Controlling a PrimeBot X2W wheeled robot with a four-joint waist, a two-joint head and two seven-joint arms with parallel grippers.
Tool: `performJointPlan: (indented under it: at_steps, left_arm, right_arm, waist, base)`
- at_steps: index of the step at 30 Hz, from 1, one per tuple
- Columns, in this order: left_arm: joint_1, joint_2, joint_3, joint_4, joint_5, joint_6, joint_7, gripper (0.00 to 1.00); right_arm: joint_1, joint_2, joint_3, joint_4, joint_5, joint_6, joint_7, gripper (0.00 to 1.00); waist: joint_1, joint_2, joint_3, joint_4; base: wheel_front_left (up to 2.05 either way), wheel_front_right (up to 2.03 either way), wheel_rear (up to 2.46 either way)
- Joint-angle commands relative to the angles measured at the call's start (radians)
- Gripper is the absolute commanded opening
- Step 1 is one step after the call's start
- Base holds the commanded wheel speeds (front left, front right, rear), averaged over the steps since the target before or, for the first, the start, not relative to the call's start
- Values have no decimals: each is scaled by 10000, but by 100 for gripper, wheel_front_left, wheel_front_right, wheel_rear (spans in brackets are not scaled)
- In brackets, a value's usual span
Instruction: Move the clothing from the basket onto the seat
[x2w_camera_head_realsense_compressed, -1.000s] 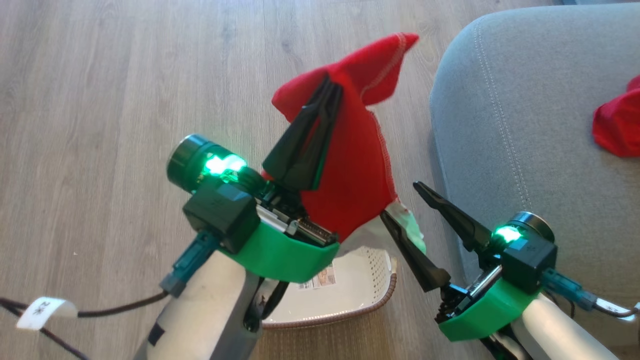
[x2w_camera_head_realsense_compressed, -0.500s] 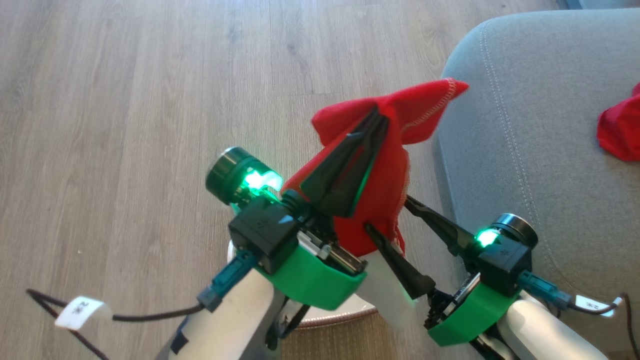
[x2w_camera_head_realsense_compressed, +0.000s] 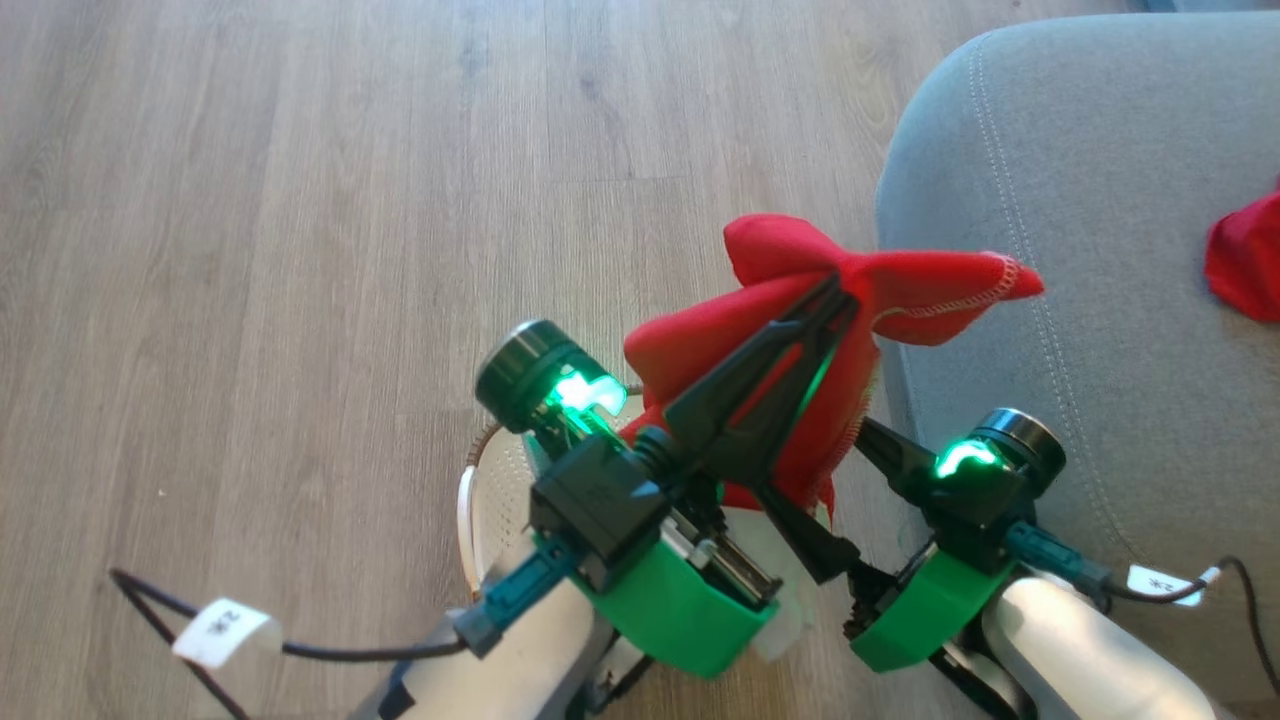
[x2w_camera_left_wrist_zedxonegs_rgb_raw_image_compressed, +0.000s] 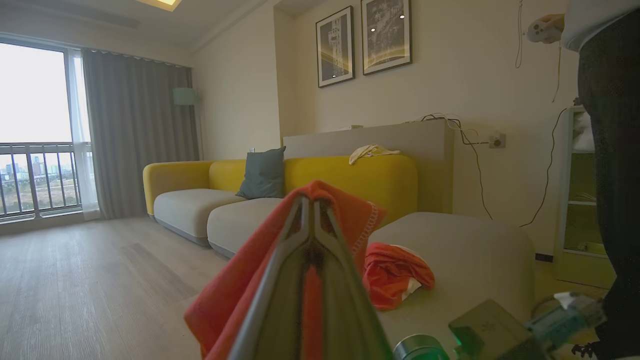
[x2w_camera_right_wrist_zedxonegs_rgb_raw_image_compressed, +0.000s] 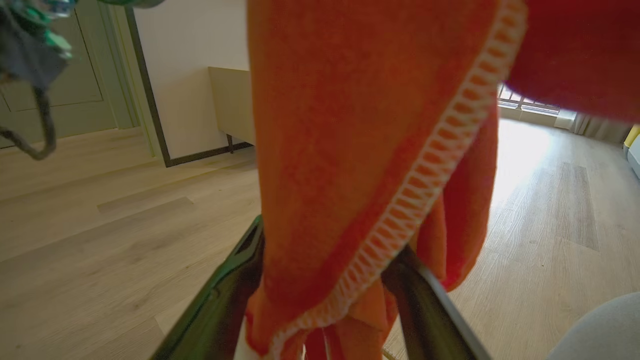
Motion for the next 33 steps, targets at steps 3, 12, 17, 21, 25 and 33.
performJointPlan:
  at_steps: [3,12,17,21,25,33]
  left_arm:
    - [-435,20,51,-299,-4,-21,-40,0]
    - [-521,20,-167,-373,-104,13,-40,0]
    - [-507,20,-138,-402,-118,34,-40,0]
    - [-457,20,-33,-400,-106,78,-40,0]
    - [-374,20,189,-290,-89,147,-40,0]
    - [-198,20,911,153,35,309,-40,0]
  right_arm:
    - [-310,258,-1,-16,-216,69,-7,100]
    - [-469,904,-172,803,-338,69,-7,27]
    - [-474,1059,-288,987,-249,69,-7,0]
    - [-448,1123,-419,1043,-203,69,-7,0]
    - [-348,1188,-781,1021,-160,69,-7,0]
    - [-47,1392,-1853,777,-42,69,-7,0]
  waist:
    - [-1,0,18,42]
    - [-1,0,52,171]
    - [-1,0,39,223]
    - [-1,0,19,247]
    - [-1,0,-22,244]
    - [-1,0,-143,194]
  base:
    - [0,0,0]
    - [0,0,0]
    - [0,0,0]
    - [0,0,0]
    - [0,0,0]
    - [0,0,0]
